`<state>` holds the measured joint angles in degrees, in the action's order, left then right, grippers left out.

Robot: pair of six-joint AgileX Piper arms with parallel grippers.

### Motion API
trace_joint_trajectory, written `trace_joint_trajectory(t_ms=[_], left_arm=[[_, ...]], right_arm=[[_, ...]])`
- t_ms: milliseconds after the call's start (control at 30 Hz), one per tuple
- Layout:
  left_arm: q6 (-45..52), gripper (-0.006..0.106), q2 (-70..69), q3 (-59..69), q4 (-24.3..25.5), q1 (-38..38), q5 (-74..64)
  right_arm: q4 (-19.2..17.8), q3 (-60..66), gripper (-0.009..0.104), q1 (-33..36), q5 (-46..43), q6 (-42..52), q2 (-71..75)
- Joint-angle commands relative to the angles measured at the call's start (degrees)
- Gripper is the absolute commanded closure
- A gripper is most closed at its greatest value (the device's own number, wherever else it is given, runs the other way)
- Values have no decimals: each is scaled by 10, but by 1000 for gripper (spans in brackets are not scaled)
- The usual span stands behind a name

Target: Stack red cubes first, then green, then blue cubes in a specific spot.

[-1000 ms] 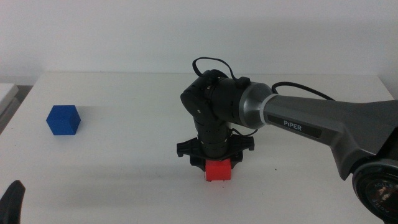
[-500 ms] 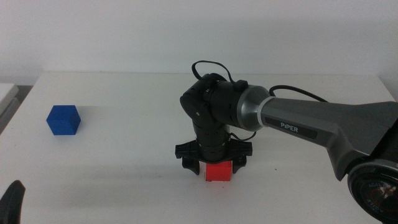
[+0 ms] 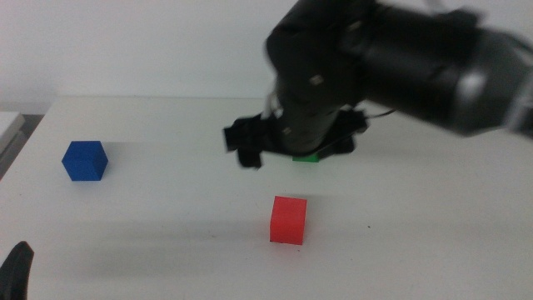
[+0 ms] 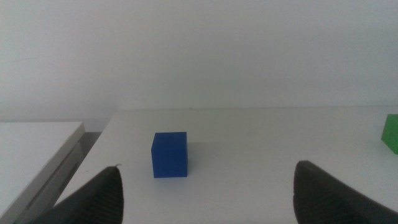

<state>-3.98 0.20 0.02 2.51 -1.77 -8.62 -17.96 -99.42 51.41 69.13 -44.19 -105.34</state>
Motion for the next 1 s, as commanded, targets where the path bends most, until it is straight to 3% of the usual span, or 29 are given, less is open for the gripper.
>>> trace_joint_trajectory(t_ms=[0, 100, 233, 433, 500, 700, 967], left_arm=[[-4, 7, -2, 0, 1, 0, 6], [-4, 7, -2, 0, 1, 0, 6], [-4, 7, -2, 0, 1, 0, 6], [-4, 7, -2, 0, 1, 0, 6], [-4, 7, -2, 0, 1, 0, 6], [-4, 7, -2, 0, 1, 0, 6], [-4, 7, -2, 0, 1, 0, 6]], right_arm=[[-40, 14, 2, -9, 8, 5, 31], [-62, 16, 2, -46, 8, 23, 38], [-13, 2, 2, -113, -71, 96, 19], [2, -114, 2, -175, -73, 150, -91], [19, -155, 2, -187, -67, 159, -134], [17, -264, 2, -197, -59, 150, -255], [-1, -280, 2, -200, -84, 106, -319]])
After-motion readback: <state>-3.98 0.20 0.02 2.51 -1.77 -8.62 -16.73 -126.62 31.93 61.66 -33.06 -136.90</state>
